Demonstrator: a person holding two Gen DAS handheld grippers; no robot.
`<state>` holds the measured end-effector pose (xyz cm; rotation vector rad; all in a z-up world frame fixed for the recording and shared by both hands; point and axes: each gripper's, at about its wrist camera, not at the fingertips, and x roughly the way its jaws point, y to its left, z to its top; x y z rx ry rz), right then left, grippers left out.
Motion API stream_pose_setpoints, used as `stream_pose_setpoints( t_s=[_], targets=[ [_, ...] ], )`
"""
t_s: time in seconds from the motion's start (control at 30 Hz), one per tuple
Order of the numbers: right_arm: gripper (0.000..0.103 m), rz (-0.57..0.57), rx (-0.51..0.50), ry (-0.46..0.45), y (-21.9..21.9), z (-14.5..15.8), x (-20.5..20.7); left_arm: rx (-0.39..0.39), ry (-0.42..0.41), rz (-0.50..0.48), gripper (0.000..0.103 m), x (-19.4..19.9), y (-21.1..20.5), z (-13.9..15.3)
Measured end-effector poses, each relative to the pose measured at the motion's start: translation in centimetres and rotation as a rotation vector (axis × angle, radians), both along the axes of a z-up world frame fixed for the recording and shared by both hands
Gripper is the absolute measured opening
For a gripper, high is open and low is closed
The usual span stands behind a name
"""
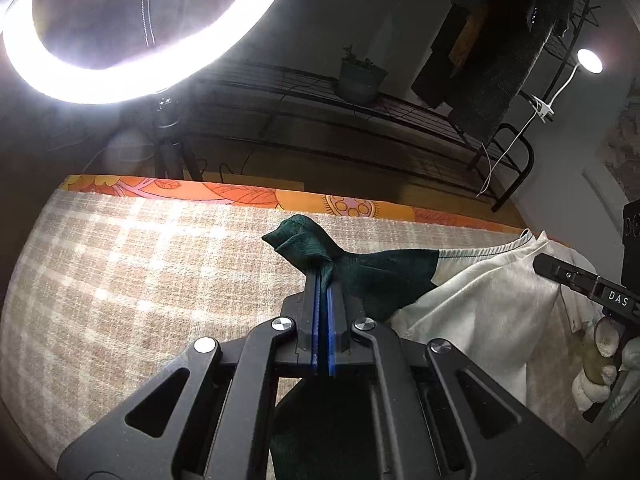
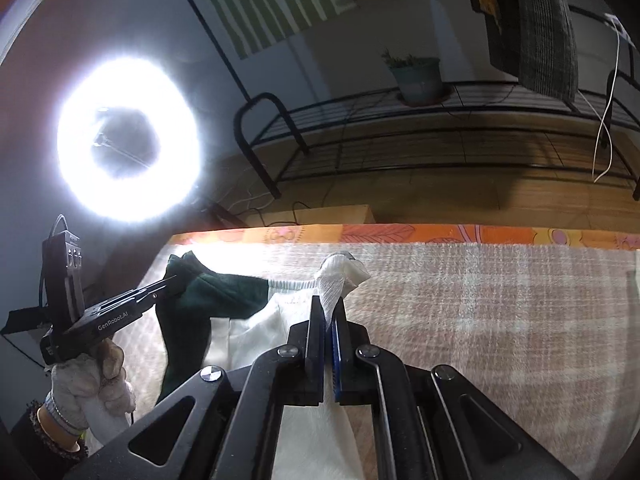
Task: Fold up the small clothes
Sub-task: 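Grasp the green collar end with the left tool while the right tool grasps the cream edge, then fold the collar end over toward the hem with both tools and release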
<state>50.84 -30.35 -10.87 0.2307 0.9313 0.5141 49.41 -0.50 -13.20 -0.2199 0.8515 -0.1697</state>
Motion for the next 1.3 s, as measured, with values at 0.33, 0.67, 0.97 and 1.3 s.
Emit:
stream_pose_setpoints(
  t_s=[0.33, 0.67, 0.97, 1.3],
  targets=[
    [0.0, 0.019, 0.015, -0.043, -0.3, 4.5, -6.0, 0.008, -0.049, -0.037, 0.0, -7.5, 1.3, 3.6],
    [0.0, 0.058, -0.013, -0.06, 0.4, 6.4, -14.2, 0.059, -0.048, -0.05, 0.0, -16.2, -0.2, 4.4],
    [0.0, 0.078, -0.04, -0.051, 0.4, 4.8, -22.2, 0.112, -0.008, -0.068, 0.0, -24.0, -0.6, 1.8],
    [0.004, 0.118, -0.122, -0.065, -0.2, 2.1, -29.3, 0.221, 0.058, -0.157, 0.0, -31.2, -1.8, -0.9]
  ],
)
